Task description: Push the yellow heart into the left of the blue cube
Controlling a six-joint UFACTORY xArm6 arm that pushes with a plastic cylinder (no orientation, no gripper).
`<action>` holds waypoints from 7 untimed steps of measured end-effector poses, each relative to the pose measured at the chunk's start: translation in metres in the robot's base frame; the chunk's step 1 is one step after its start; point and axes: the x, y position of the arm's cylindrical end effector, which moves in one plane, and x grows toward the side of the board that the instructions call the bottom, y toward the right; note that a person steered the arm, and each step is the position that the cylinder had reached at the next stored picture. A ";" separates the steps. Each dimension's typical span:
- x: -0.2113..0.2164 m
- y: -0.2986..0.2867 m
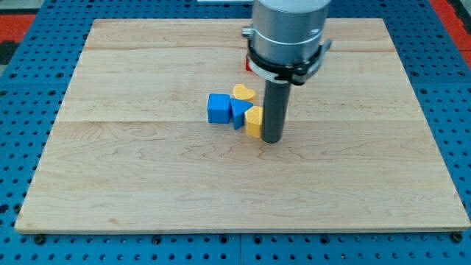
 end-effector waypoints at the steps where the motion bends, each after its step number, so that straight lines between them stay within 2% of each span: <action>1: -0.010 0.028; 3: -0.076 0.033; 5: -0.083 -0.036; 6: -0.110 -0.040; 7: -0.119 -0.091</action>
